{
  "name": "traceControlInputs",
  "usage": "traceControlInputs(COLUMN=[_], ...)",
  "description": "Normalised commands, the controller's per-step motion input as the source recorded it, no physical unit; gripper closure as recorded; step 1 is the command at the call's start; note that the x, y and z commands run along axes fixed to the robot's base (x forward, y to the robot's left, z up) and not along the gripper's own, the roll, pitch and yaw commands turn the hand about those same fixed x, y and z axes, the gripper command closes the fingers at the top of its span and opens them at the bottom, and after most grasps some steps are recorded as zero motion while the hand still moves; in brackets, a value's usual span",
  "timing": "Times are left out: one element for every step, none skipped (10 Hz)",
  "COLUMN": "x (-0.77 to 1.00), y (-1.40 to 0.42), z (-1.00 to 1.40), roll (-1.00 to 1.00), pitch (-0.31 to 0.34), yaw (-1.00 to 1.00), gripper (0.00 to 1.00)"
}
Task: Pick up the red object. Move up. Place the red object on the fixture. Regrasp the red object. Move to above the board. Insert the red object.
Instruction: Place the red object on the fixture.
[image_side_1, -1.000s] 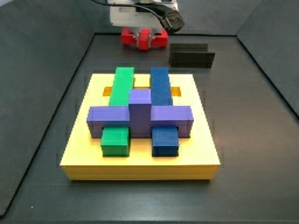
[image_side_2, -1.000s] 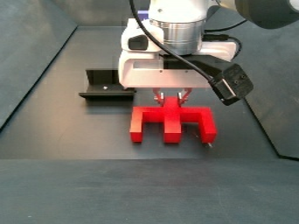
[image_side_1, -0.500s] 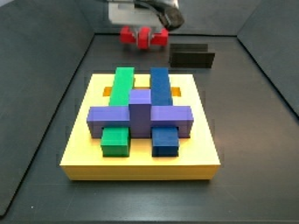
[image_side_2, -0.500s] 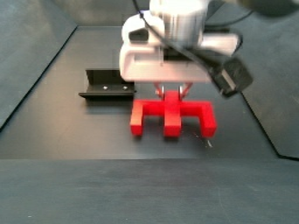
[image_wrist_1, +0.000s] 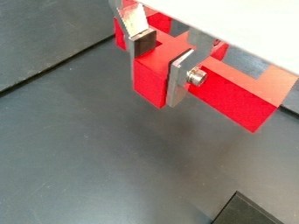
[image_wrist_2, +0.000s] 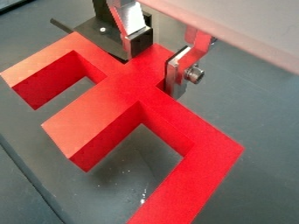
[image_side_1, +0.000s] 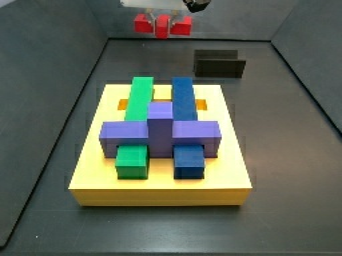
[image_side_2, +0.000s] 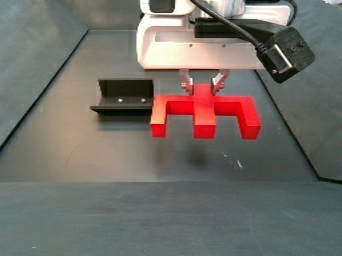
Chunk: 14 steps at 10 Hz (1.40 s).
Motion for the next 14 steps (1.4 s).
traceControlInputs(x=[0.43,0.51,0.54,0.56,0.57,0.56,0.63,0.57,0.6,0.58,0.56,0.52,0.53,0.56], y=[0.0,-0.01,-0.03,-0.09,-0.1,-0.13,-0.16,-0.03,-0.13,-0.16,-0.15,-0.17,-0.22,-0.3], z=[0.2,0.57,0.5,0.39,0.34,0.27,0.11,0.19,0.09,0.09,0.18,0.16,0.07,0.0], roll=[-0.68,-0.67,-0.9,-1.0,-1.0,-0.84,-0.88,-1.0,-0.94,-0.87,-0.9,-0.89,-0.8,-0.65], pitch=[0.111,0.326,0.286,0.22,0.229,0.2,0.083,0.0,0.0,0.0,0.0,0.0,0.0,-0.026], yaw=[-0.13,0.0,0.0,0.0,0.0,-0.02,0.0,-0.02,-0.01,0.0,0.0,-0.01,-0.02,0.0], gripper=[1.0,1.0,1.0,1.0,1.0,1.0,1.0,1.0,1.0,1.0,1.0,1.0,1.0,1.0])
